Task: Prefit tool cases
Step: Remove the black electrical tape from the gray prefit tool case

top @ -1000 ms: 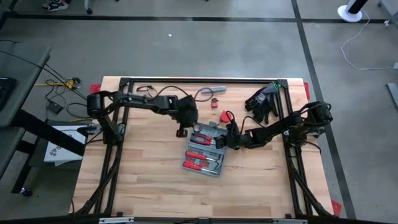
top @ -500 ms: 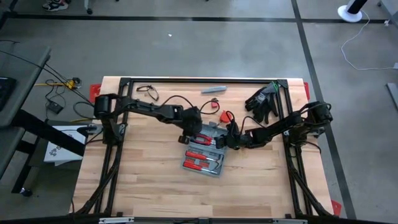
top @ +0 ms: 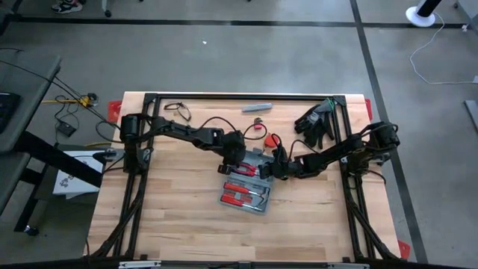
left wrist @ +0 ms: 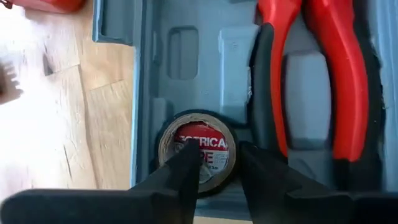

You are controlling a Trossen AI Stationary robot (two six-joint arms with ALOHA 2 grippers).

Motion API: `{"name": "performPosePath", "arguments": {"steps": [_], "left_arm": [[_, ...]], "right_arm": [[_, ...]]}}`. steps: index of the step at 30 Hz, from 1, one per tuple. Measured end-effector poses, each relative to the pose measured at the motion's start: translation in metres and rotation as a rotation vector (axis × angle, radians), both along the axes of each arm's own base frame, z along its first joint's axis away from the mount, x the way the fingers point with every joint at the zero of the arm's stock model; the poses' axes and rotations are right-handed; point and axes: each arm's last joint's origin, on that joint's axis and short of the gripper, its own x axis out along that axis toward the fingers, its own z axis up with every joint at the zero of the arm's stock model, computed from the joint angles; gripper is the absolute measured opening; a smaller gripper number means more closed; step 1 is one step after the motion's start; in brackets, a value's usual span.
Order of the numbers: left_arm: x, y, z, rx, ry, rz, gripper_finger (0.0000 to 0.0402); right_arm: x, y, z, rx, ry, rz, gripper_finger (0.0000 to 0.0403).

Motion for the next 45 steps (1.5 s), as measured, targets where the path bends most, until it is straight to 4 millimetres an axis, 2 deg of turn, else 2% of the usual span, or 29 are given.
{"name": "performPosePath", "arguments": {"steps": [6,10,15,21,28,34,40,45], "left_arm": [[-0.001,-0.008,0.002,0.02,0.012,0.031,0.0012],[-0.001,-0.009,0.009,-0.009,0.011,0.094,0.0006],[-0.006,-0.008,0.032,-0.029,-0.011,0.129,0.0003],[-0.011,0.001,0.076,-0.017,-0.16,0.19,0.0001],[-0.029,0.014,0.108,0.014,-0.211,0.259,0.0001],[-0.05,0.036,0.097,0.037,-0.058,0.35,0.0],[-0.082,0.059,0.058,0.001,0.064,0.455,0.0],[-0.111,0.07,0.025,-0.073,0.118,0.553,0.0]], "right_arm": [[0.0,0.0,0.0,0.002,0.003,-0.003,0.0133],[-0.001,0.0,0.0,0.003,0.006,-0.004,0.0133],[-0.001,0.0,0.0,0.003,0.005,-0.005,0.0133],[-0.001,0.0,-0.001,-0.001,0.012,-0.007,0.0133],[-0.001,0.0,-0.001,-0.002,0.018,-0.007,0.0133],[-0.001,0.0,-0.001,-0.004,0.019,-0.005,0.0133],[-0.002,0.001,-0.001,-0.004,0.019,-0.001,0.0133],[-0.002,0.004,-0.001,-0.005,0.019,0.011,0.0133]]}}
